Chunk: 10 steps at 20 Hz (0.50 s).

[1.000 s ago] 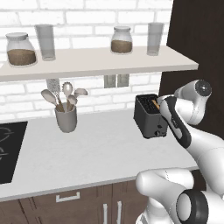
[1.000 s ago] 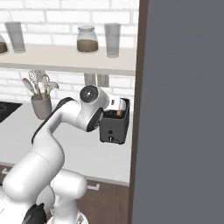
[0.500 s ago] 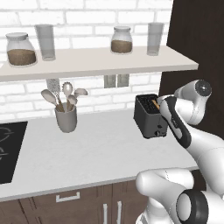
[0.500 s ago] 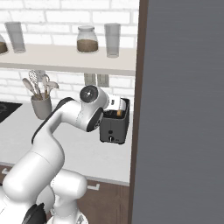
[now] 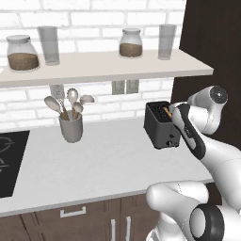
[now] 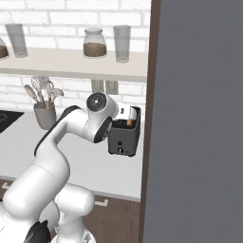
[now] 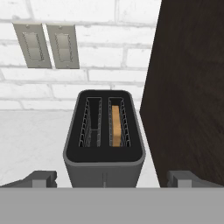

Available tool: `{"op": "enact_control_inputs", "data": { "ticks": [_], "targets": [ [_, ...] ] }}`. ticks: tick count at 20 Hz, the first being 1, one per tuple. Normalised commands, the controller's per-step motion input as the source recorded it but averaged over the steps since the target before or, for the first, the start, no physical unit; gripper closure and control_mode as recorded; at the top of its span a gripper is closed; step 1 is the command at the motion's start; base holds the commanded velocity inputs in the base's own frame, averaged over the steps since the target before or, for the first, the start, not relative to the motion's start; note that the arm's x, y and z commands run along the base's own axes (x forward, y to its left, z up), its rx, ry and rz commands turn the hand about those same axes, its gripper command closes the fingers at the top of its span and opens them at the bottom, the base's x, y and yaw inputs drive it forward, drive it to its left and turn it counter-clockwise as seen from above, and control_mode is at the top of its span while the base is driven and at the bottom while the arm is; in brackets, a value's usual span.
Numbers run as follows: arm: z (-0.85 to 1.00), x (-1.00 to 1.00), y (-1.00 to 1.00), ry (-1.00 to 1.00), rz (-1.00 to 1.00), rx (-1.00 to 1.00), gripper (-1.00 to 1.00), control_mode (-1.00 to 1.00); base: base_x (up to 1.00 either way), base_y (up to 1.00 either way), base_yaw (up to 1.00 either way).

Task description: Start the toaster. Once the lever pops up, take the bread to the plate on the dining counter.

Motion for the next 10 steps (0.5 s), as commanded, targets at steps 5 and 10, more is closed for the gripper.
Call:
{"op": "enact_control_inputs", "data": {
  "ticks": [5,10],
  "targets": [
    [0.0,0.0,0.0,0.0,0.0,0.0,-1.0,-1.0,0.0,0.0,0.0],
    [0.0,0.0,0.0,0.0,0.0,0.0,-1.0,-1.0,0.0,0.0,0.0]
  ]
}}
